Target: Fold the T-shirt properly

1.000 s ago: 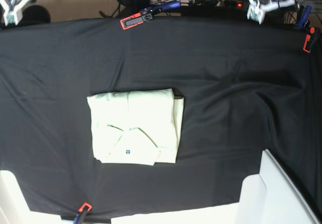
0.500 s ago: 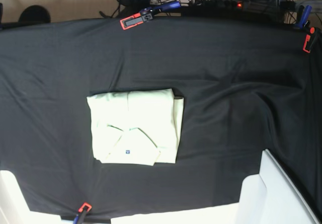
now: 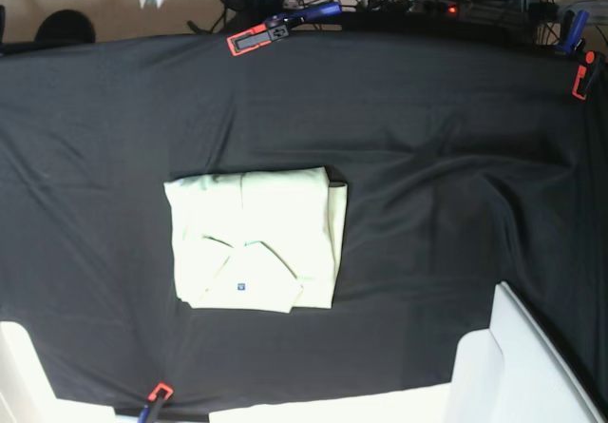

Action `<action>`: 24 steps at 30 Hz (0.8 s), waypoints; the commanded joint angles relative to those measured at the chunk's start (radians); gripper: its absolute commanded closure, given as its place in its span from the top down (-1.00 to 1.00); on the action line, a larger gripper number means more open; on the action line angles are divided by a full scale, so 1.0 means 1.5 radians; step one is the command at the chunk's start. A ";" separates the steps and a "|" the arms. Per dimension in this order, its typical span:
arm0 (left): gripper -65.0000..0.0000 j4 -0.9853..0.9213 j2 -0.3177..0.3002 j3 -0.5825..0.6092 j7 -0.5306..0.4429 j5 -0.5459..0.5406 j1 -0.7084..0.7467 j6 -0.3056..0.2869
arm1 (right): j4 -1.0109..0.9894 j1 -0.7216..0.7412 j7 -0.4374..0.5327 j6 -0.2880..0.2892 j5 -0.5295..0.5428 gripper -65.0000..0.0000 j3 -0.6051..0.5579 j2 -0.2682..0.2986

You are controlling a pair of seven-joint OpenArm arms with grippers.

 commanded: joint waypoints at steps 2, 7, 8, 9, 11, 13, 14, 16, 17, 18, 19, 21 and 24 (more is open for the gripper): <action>-1.00 0.002 -0.004 -0.003 -0.003 0.001 0.000 0.002 | -0.007 -0.038 -0.009 -0.002 -0.006 -1.00 -0.001 -0.002; -1.00 -0.002 -0.003 -0.003 -0.008 0.001 -0.009 0.002 | 0.022 -0.076 0.073 -0.002 -0.006 -1.00 -0.001 0.026; -1.00 -0.001 0.003 -0.003 -0.009 0.001 -0.009 0.002 | 0.020 -0.077 0.081 -0.002 -0.006 -1.00 0.000 0.027; -1.00 0.000 0.008 -0.003 -0.009 0.001 -0.008 0.002 | 0.020 -0.077 0.084 -0.002 -0.006 -1.00 0.002 0.031; -1.00 0.000 0.014 -0.002 -0.009 0.001 -0.006 0.002 | 0.020 -0.078 0.085 -0.002 -0.006 -1.00 0.003 0.038; -1.00 0.000 0.017 -0.002 -0.010 0.001 -0.005 0.002 | 0.020 -0.078 0.086 -0.002 -0.006 -1.00 0.004 0.040; -1.00 0.000 0.023 -0.002 -0.010 0.001 -0.005 0.002 | 0.020 -0.078 0.086 -0.002 -0.005 -1.00 0.004 0.040; -1.00 0.000 0.028 -0.002 -0.010 0.001 -0.006 0.002 | 0.020 -0.077 0.086 -0.002 -0.005 -1.00 0.004 0.040; -1.00 0.000 0.029 -0.002 -0.010 0.001 -0.007 0.002 | 0.020 -0.076 0.084 -0.002 -0.005 -1.00 0.004 0.040; -1.00 0.000 0.030 -0.003 -0.010 0.001 -0.008 0.002 | 0.020 -0.076 0.084 -0.002 -0.005 -1.00 0.004 0.039; -1.00 0.000 0.033 -0.003 -0.010 0.001 -0.008 0.002 | 0.020 -0.075 0.084 -0.002 -0.005 -1.00 0.004 0.039; -1.00 0.000 0.036 -0.003 -0.010 0.001 -0.010 0.002 | 0.020 -0.074 0.084 -0.002 -0.005 -1.00 0.004 0.038; -1.00 0.000 0.036 -0.005 -0.008 -0.003 -0.012 0.002 | 0.020 -0.073 0.084 -0.002 -0.005 -1.00 0.004 0.037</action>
